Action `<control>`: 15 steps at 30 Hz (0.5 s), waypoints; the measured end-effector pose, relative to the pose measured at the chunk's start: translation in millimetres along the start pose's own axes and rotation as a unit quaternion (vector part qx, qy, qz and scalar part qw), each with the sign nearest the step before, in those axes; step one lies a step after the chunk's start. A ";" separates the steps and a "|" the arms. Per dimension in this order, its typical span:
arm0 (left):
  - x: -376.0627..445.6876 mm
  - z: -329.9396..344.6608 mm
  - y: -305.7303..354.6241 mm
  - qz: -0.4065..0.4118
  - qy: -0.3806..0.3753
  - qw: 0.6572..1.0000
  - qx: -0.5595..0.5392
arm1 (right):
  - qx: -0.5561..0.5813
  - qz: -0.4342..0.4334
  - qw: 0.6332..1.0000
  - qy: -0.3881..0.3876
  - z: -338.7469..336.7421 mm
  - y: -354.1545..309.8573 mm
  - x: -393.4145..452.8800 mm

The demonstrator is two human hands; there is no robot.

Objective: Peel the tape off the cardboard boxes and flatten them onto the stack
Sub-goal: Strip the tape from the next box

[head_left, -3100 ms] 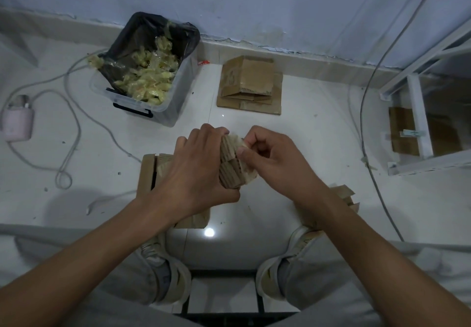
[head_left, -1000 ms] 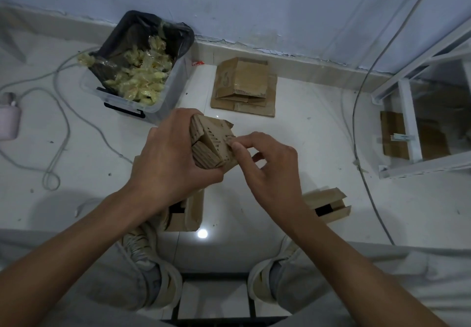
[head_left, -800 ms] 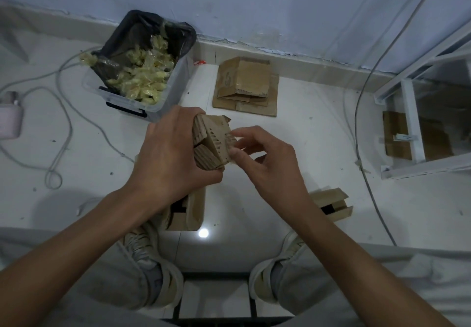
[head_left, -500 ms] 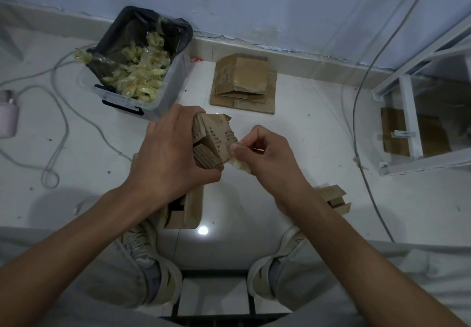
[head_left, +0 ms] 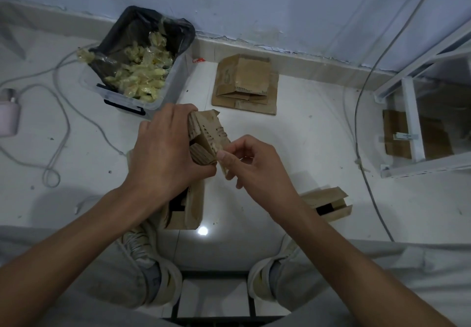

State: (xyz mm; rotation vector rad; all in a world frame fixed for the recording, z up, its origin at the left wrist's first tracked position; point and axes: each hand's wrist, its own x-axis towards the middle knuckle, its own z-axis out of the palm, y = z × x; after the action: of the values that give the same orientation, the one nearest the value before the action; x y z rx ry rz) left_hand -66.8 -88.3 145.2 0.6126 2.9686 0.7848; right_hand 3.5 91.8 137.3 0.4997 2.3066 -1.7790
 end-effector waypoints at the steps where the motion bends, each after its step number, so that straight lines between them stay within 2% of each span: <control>1: 1.0 -1.0 -1.8 -0.002 0.005 1.000 0.008 | 0.022 0.000 1.000 -0.005 2.8 -1.8 1.9; 10: 4.9 -37.3 -40.3 -0.049 0.075 0.995 0.054 | 0.023 -0.033 0.998 -0.045 51.1 -39.7 44.5; 15: 13.4 -58.2 -75.2 -0.071 0.114 0.987 0.088 | -0.044 -0.069 0.996 -0.020 86.7 -55.4 89.4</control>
State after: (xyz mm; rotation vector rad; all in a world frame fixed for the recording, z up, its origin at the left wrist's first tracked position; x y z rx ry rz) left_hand -113.1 -170.8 161.4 0.3276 3.2718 0.6264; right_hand -104.9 9.4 133.3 0.2939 2.4332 -1.7183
